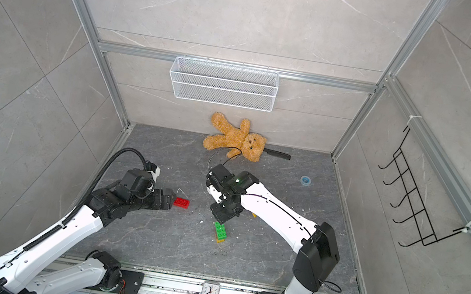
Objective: Assemble an ice cream with lego
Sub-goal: Assemble the lego brick with the lego brick, then pick up the lego brick from the center of the board.
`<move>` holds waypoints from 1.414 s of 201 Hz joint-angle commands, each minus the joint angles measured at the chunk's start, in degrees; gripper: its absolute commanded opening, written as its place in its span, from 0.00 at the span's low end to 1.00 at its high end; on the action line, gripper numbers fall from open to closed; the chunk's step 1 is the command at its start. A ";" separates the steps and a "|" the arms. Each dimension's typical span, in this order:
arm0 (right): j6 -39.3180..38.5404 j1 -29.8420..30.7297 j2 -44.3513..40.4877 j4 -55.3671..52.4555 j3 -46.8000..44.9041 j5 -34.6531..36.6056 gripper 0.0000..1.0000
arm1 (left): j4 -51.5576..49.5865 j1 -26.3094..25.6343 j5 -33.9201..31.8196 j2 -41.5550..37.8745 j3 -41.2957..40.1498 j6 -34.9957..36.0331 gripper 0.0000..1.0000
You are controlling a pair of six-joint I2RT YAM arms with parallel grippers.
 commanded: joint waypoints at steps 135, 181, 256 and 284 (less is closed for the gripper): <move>-10.28 3.40 31.93 13.12 35.29 -6.43 0.65 | -2.10 26.12 14.50 -8.06 2.20 -4.19 0.99; -13.24 3.51 43.33 5.06 48.24 -3.89 0.68 | -2.21 28.85 16.10 -9.79 1.10 -5.89 0.99; -15.60 4.64 62.75 -12.83 77.98 -4.11 0.69 | -2.34 35.21 22.18 -9.81 -0.72 -6.16 0.99; -16.13 5.09 63.70 -14.11 77.06 -3.97 0.69 | -1.61 35.29 23.84 -9.64 -1.00 -6.25 0.99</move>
